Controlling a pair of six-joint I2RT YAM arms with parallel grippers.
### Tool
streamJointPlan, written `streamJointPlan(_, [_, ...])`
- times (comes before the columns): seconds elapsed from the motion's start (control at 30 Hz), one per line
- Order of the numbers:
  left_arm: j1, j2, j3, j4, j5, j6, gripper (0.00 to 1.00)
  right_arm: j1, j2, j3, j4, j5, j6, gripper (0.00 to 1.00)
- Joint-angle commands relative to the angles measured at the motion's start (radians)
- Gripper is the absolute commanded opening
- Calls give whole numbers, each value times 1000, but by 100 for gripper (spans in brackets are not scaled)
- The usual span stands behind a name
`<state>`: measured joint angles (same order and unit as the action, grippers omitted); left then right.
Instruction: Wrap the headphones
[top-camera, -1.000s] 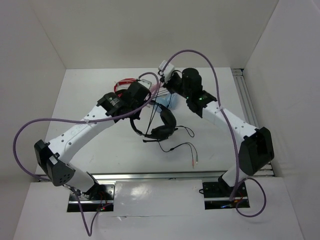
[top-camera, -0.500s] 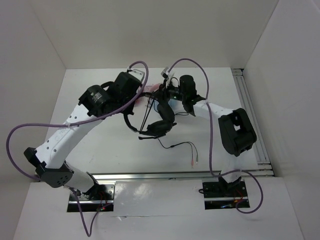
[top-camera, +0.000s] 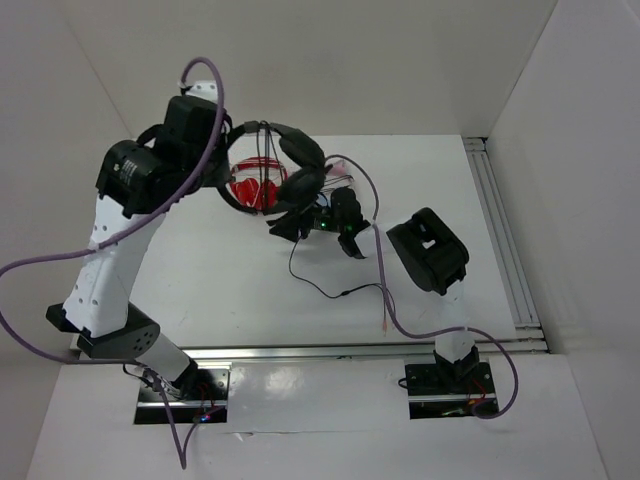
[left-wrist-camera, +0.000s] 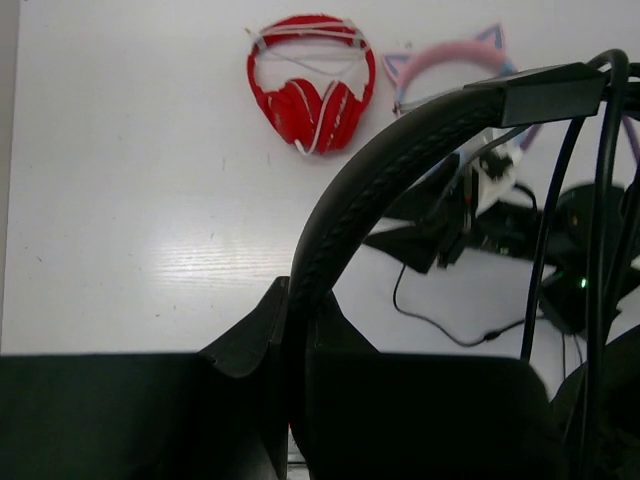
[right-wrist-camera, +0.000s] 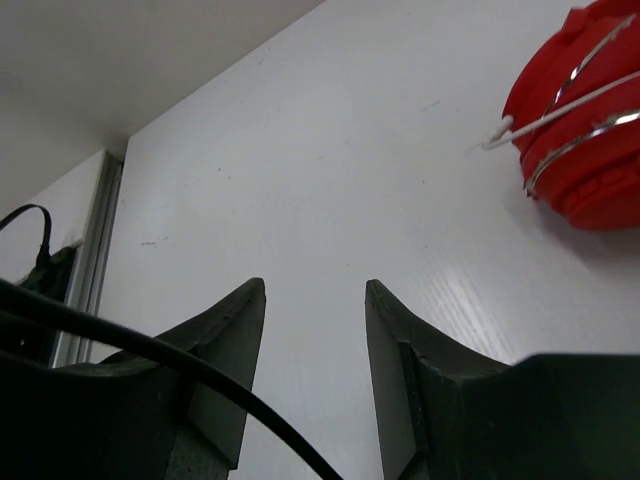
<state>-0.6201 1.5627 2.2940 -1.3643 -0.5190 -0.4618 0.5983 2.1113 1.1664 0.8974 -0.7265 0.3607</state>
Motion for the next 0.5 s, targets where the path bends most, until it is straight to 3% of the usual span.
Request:
streamJointPlan(0.0, [72,-19,78,71,5,-71,0,14,15,-71,213,-2,66,52])
streamJointPlan(0.13, [131,-50,53,152,74,-101,0,52,65,-102,302,-13,115,51])
streamJointPlan(0.23, [189,-50,53,174,97,-113,0,87,93,-122,363,-13,141,45])
streamJointPlan(0.27, [206,-50,53,186,124,-113,0,96,105,-122,380,-13,155,35])
streamJointPlan(0.4, [284,-15,53,195,145,-113,0,130,105,-174,460,-13,179,13])
streamJointPlan(0.47, [350,-3,53,206,145,-113,0,142,89,-218,460,-13,169,10])
